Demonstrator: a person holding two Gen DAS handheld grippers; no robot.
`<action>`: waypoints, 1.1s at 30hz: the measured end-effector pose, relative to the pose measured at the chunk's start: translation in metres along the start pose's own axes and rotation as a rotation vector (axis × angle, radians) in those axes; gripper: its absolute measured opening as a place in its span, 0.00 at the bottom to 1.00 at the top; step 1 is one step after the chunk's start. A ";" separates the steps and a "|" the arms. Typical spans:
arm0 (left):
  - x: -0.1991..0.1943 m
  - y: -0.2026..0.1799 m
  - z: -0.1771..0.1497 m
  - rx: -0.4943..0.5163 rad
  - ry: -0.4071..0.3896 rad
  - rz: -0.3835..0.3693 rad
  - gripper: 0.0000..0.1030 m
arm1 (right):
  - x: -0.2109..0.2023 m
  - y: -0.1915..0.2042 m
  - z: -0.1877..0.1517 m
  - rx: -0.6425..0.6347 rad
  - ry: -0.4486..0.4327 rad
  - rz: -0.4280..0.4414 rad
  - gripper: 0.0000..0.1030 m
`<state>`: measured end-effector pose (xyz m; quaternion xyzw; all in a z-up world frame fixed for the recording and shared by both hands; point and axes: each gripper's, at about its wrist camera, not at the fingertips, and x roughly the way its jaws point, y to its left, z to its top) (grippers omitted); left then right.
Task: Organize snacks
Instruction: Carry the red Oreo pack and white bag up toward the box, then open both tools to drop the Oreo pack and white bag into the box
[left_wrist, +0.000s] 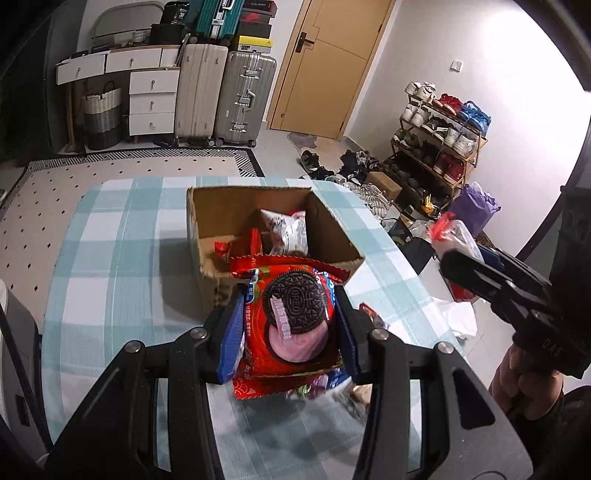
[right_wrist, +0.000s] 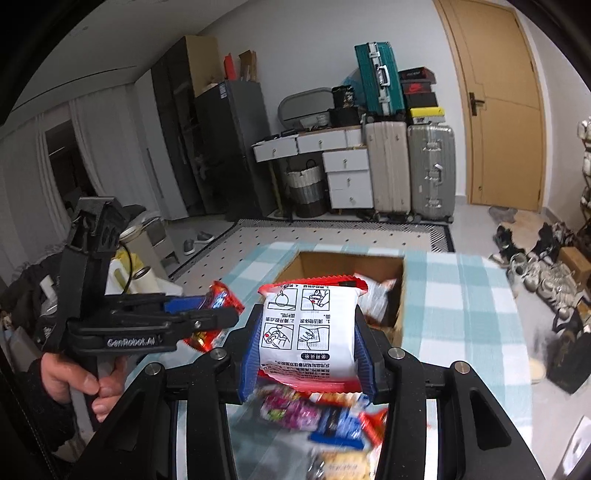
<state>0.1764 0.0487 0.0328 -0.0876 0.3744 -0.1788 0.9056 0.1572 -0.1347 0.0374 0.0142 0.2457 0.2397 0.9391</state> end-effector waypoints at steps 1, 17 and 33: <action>0.003 0.000 0.005 -0.002 0.000 0.001 0.40 | 0.003 -0.001 0.004 0.001 0.002 0.003 0.43; 0.056 0.012 0.080 0.016 0.010 0.032 0.40 | 0.074 -0.026 0.061 -0.003 0.050 0.005 0.43; 0.149 0.045 0.109 0.010 0.091 0.044 0.40 | 0.169 -0.058 0.066 0.019 0.123 -0.003 0.43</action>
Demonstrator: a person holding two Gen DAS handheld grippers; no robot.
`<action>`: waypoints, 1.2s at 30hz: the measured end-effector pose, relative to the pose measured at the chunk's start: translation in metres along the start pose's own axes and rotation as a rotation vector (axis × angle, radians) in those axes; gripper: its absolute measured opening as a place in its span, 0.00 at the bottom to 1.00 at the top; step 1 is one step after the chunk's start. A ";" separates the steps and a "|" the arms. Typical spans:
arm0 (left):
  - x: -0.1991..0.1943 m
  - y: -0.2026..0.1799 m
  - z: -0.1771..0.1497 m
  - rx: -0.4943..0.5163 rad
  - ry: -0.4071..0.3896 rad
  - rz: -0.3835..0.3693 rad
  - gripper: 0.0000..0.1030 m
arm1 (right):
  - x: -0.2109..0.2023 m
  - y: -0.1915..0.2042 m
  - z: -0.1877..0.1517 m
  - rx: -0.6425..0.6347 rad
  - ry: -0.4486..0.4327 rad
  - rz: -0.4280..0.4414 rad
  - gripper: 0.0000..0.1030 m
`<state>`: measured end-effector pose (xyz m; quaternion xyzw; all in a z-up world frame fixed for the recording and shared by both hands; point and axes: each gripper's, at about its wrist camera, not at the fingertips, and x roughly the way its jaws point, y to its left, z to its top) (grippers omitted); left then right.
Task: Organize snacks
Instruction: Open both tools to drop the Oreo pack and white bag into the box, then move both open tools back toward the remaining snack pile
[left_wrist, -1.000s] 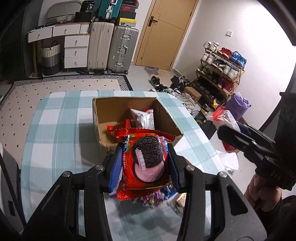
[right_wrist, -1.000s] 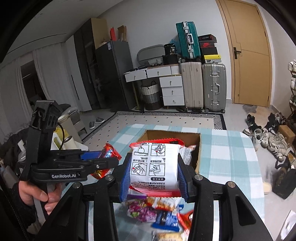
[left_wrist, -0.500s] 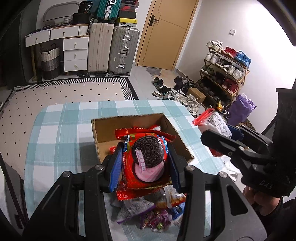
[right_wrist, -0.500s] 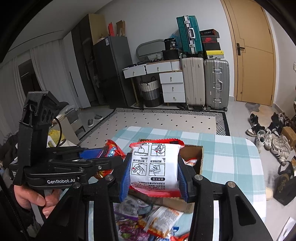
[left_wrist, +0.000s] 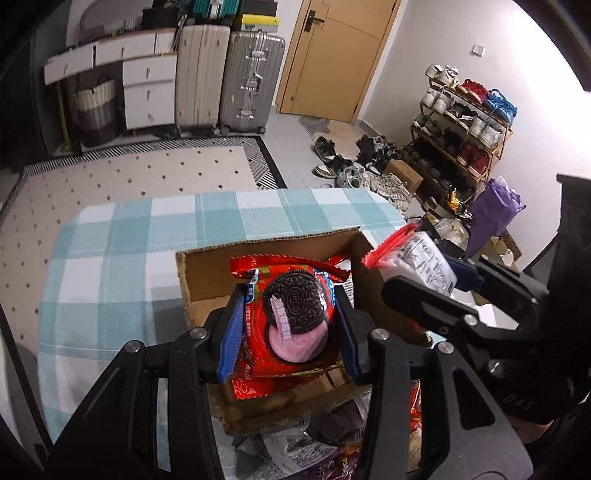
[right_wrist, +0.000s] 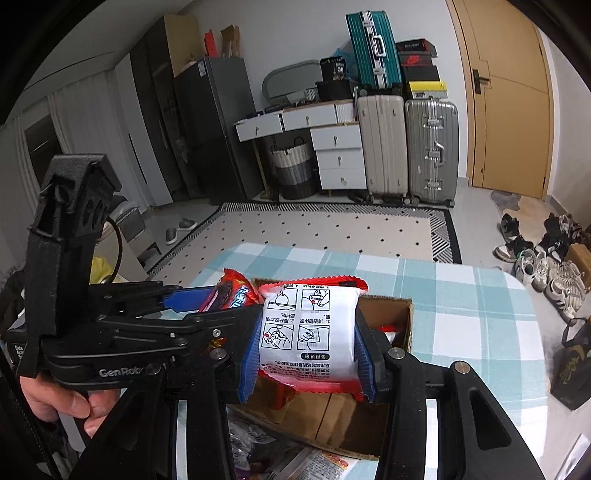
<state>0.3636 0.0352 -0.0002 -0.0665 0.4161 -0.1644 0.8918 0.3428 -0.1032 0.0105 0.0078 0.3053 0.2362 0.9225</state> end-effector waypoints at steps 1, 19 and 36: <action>0.004 0.001 -0.001 0.002 0.000 0.002 0.40 | 0.004 -0.003 -0.002 0.002 0.005 -0.003 0.43; 0.060 0.018 0.000 -0.028 0.075 0.049 0.77 | 0.034 -0.047 -0.028 0.071 0.023 -0.039 0.79; -0.029 -0.003 -0.040 -0.041 0.018 0.095 0.78 | -0.069 -0.020 -0.042 0.038 -0.082 -0.068 0.83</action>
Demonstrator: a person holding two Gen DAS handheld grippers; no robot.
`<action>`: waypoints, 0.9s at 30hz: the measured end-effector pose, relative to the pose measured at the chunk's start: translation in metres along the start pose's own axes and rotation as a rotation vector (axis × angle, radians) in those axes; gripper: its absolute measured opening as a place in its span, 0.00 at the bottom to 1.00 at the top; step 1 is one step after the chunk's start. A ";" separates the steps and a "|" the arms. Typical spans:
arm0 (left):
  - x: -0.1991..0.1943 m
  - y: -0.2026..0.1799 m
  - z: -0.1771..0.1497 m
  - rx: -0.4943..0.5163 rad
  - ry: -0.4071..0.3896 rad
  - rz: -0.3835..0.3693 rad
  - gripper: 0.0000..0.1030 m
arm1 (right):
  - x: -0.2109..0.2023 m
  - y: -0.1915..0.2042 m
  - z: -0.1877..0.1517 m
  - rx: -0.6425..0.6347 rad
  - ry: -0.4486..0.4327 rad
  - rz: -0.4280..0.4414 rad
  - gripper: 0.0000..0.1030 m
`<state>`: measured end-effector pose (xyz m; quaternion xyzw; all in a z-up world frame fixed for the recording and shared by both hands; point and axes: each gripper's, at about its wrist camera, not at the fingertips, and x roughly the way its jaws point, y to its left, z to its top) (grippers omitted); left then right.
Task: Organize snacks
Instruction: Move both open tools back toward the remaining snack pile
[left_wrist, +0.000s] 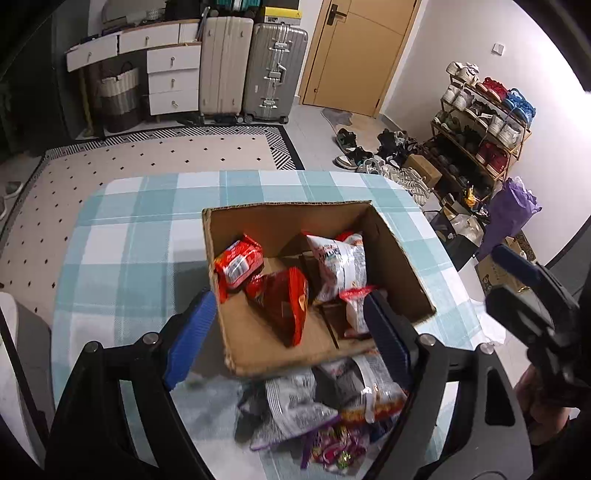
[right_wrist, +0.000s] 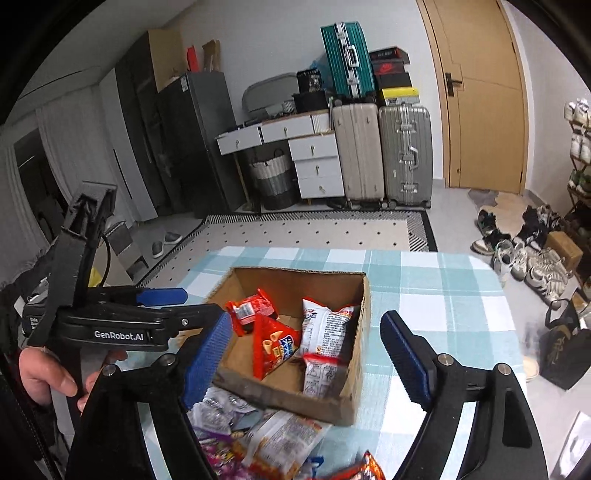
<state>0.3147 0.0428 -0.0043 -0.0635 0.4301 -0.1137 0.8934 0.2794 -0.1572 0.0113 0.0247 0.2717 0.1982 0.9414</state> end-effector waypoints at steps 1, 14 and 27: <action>-0.007 -0.002 -0.004 0.001 -0.006 0.003 0.79 | -0.008 0.003 -0.001 -0.003 -0.006 0.002 0.83; -0.098 -0.043 -0.063 0.066 -0.104 0.046 0.80 | -0.101 0.047 -0.040 -0.072 -0.076 0.013 0.88; -0.164 -0.067 -0.104 0.079 -0.180 0.054 0.81 | -0.162 0.071 -0.071 -0.062 -0.122 0.005 0.90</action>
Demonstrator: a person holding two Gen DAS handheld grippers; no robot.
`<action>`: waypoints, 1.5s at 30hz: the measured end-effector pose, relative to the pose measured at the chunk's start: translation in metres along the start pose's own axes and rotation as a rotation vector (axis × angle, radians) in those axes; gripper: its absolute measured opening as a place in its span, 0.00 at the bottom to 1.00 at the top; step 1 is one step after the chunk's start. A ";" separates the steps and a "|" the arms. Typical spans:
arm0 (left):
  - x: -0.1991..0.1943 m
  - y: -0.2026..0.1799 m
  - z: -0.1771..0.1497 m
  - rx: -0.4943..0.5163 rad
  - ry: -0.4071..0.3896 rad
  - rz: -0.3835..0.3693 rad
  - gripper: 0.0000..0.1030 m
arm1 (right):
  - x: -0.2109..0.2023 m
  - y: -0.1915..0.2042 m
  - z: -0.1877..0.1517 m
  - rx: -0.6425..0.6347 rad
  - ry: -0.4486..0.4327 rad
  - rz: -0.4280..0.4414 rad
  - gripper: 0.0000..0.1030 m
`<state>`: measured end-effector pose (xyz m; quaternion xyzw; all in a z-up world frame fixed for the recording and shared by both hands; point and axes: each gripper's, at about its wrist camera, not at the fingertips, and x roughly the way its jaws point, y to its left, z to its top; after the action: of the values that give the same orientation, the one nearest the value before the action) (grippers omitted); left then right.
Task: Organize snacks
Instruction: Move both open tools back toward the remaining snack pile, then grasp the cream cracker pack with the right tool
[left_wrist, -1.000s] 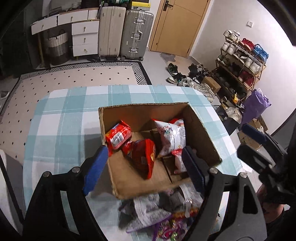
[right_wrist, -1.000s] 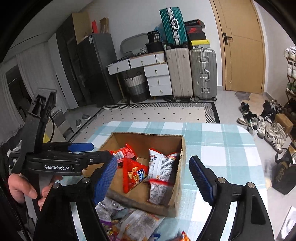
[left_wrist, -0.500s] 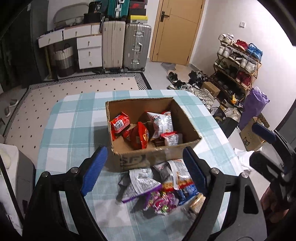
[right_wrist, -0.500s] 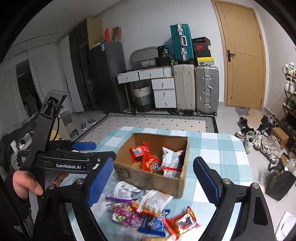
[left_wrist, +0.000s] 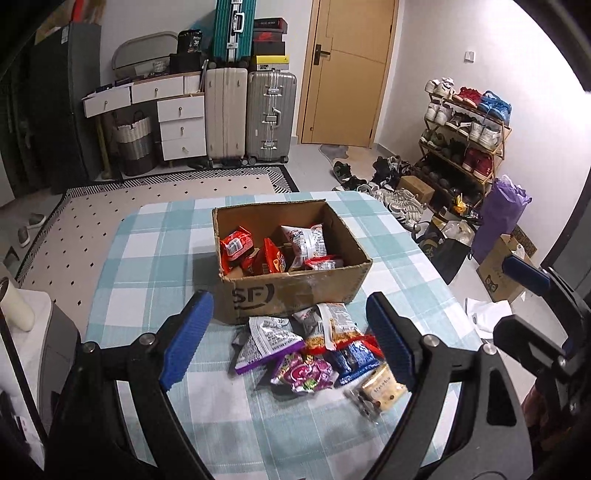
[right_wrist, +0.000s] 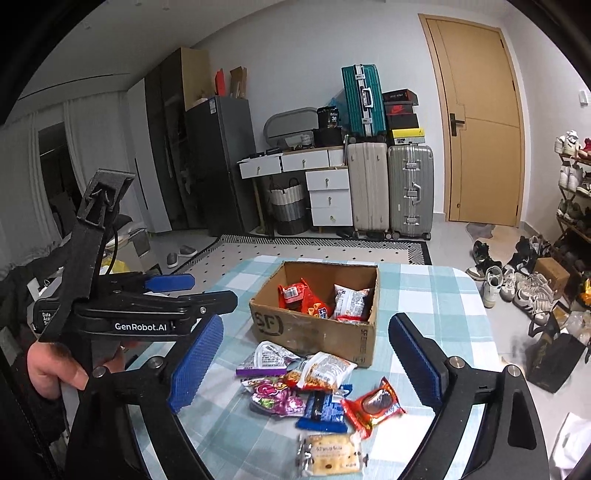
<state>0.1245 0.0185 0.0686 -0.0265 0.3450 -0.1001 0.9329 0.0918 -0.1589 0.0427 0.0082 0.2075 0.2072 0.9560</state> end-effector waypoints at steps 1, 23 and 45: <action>-0.004 -0.001 -0.002 -0.002 -0.004 0.002 0.82 | -0.004 0.001 -0.001 0.001 -0.002 -0.001 0.90; 0.002 0.022 -0.085 -0.099 0.048 0.021 0.88 | -0.005 -0.005 -0.082 0.065 0.115 -0.045 0.91; 0.063 0.046 -0.136 -0.154 0.149 0.036 0.98 | 0.089 -0.038 -0.163 0.150 0.369 -0.044 0.91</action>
<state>0.0909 0.0530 -0.0807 -0.0843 0.4205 -0.0581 0.9015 0.1155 -0.1699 -0.1448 0.0365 0.3942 0.1682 0.9028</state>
